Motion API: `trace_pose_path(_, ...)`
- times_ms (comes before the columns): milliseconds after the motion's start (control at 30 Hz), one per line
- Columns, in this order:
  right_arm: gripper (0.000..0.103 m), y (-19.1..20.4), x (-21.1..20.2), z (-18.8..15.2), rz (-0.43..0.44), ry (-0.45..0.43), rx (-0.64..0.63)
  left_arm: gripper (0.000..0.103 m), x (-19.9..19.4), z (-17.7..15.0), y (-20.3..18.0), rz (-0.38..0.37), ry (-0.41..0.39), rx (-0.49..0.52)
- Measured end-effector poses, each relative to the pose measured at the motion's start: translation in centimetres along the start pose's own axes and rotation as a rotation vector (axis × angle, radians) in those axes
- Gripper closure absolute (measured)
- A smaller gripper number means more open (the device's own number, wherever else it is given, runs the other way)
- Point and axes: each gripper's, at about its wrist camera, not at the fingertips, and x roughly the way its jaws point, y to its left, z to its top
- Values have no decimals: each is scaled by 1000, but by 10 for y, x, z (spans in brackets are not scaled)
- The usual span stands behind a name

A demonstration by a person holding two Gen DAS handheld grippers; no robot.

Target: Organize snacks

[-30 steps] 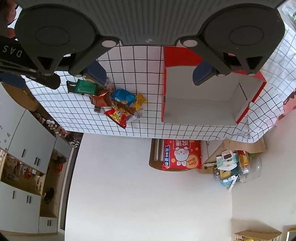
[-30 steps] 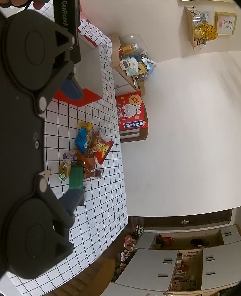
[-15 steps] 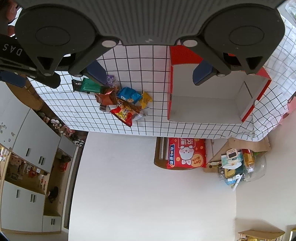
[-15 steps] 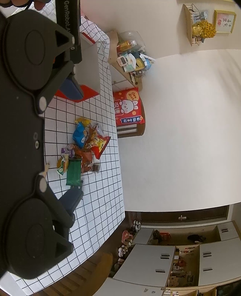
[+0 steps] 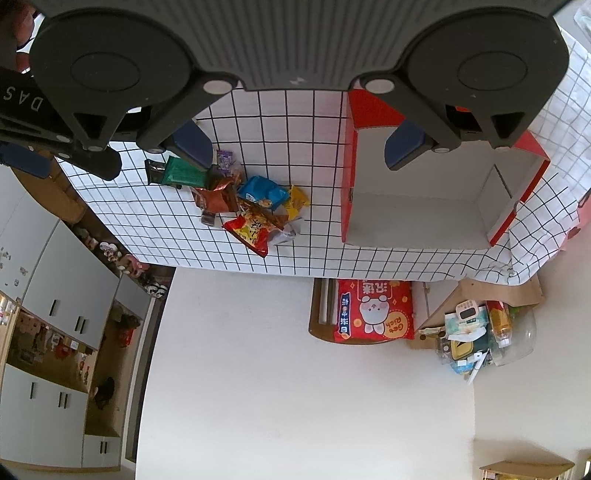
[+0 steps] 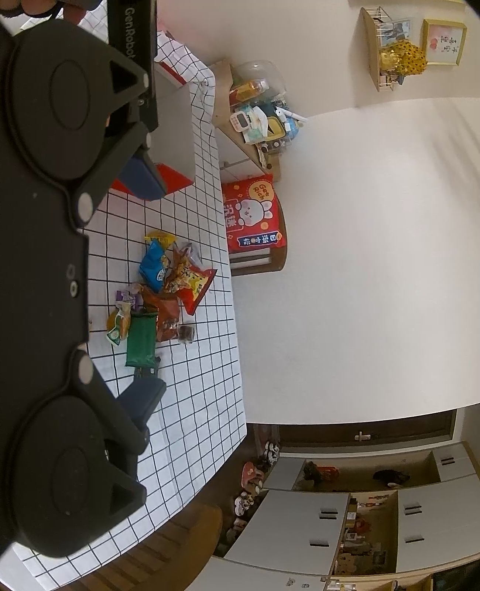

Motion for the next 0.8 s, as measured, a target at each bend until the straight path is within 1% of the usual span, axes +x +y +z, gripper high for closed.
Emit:
trace_pose_path(267, 0, -5, 7, 1, 18, 28, -3, 3, 7, 1, -5, 13, 15, -6)
trace_pose_path(367, 1, -7, 9, 2, 18, 30, -15, 3, 12, 1, -8, 8, 25, -10)
trace_pose_path(500, 2, -14, 16, 1, 30, 39, -3, 3, 25, 0, -13, 10, 63, -14)
trace_pose_path(567, 2, -21, 23, 2, 20, 64, -5, 3, 34, -1, -14, 9, 90, -25)
trace_pose_path(667, 3, -37, 35, 1, 17, 99, 28, 3, 45, -2, -17, 17, 119, -33)
trace_pose_path(733, 7, -47, 46, -3, 18, 127, 42, 3, 55, -3, -21, 34, 138, -38)
trace_pose_path(800, 11, -56, 57, -9, 16, 158, 20, 3, 65, -5, -26, 62, 146, -30)
